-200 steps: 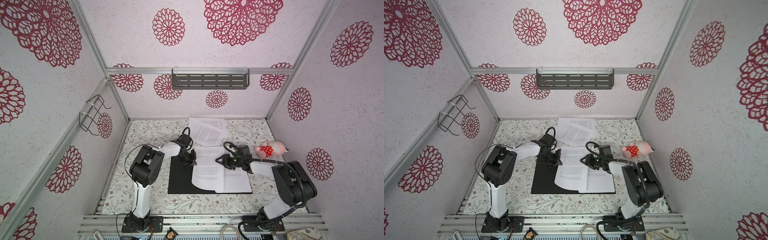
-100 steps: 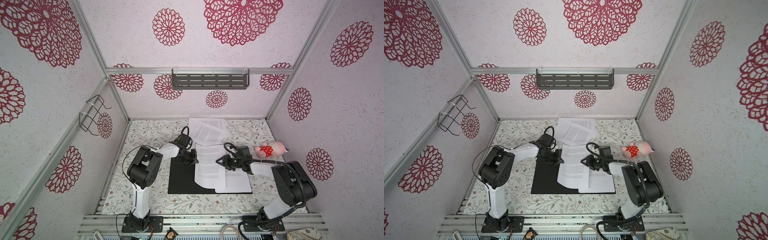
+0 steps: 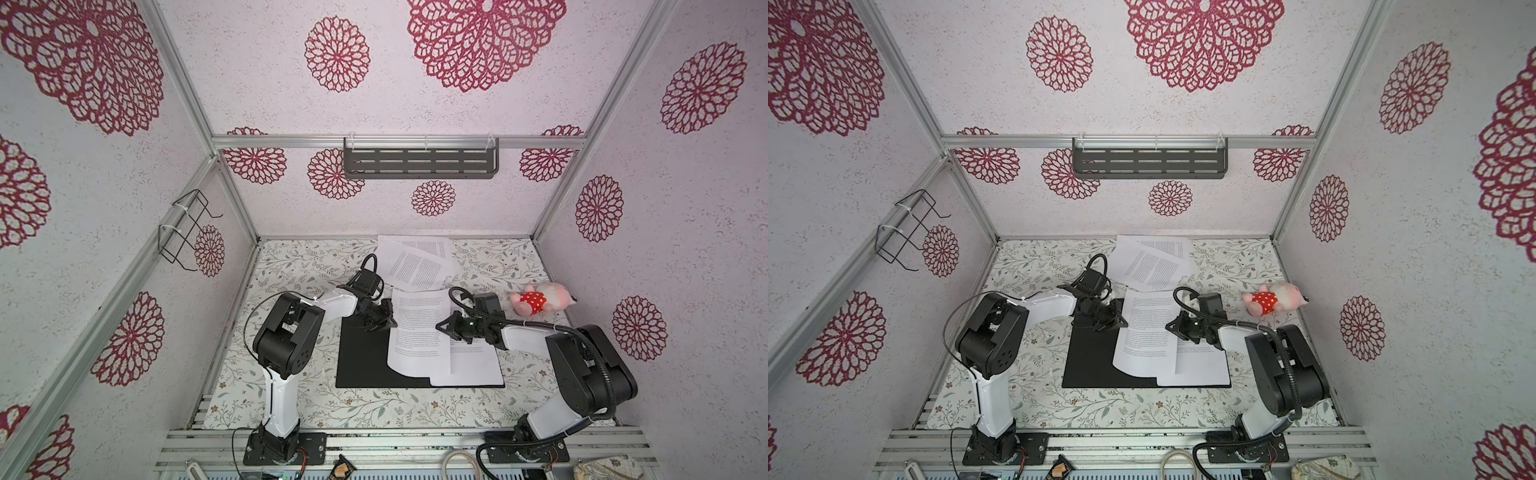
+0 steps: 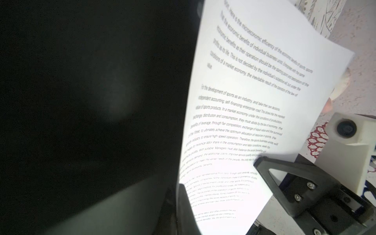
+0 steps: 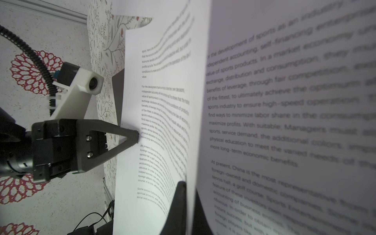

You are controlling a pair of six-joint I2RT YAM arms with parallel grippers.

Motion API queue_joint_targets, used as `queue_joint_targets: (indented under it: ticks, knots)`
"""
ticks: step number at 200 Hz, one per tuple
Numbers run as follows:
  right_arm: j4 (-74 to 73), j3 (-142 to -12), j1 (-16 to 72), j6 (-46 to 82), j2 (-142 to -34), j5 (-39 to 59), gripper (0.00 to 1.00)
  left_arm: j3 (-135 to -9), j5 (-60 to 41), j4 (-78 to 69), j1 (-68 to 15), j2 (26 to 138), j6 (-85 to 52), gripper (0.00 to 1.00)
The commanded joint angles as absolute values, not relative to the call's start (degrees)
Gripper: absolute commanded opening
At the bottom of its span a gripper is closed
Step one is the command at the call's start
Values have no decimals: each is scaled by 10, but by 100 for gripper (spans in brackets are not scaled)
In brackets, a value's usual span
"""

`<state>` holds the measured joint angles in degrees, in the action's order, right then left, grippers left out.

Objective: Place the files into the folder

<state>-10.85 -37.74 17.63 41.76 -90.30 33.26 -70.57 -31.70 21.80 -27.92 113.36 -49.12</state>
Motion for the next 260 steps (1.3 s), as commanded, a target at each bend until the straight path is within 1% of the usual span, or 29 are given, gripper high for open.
queue_joint_targets:
  ticks: [1,12,17,31,50,58,64,91,111,134,172,189,204,223,260]
  knots:
    - [-58,-407,177,389,-857,320,0,-709,-309,223,-266,1084,-463,31]
    - [-36,-415,177,381,-837,315,0,-716,-285,244,-259,1063,-439,49]
    - [-22,-419,177,375,-829,313,0,-719,-274,254,-257,1052,-426,56]
    - [34,-442,175,343,-816,306,0,-730,-251,281,-253,1020,-391,71]
    - [137,-480,172,288,-809,276,0,-746,-235,306,-249,978,-346,88]
    - [177,-497,173,262,-807,265,0,-752,-228,315,-248,960,-324,100]
    - [206,-509,172,243,-807,255,0,-755,-228,320,-248,947,-304,98]
    - [314,-556,165,170,-815,196,0,-744,-230,321,-248,882,-260,99]
    - [364,-581,153,146,-828,157,0,-725,-267,303,-250,829,-241,98]
    - [386,-600,137,132,-843,125,0,-667,-286,245,-253,750,-212,99]
    - [400,-607,124,82,-860,44,0,-558,-256,130,-259,638,-173,99]
    - [409,-615,118,61,-864,25,0,-536,-257,102,-260,618,-171,99]
    - [414,-620,111,50,-869,17,0,-535,-239,107,-259,618,-175,99]
    - [415,-623,103,46,-878,5,0,-544,-250,118,-259,628,-175,98]
    - [400,-617,102,44,-880,23,0,-543,-260,116,-259,634,-181,99]
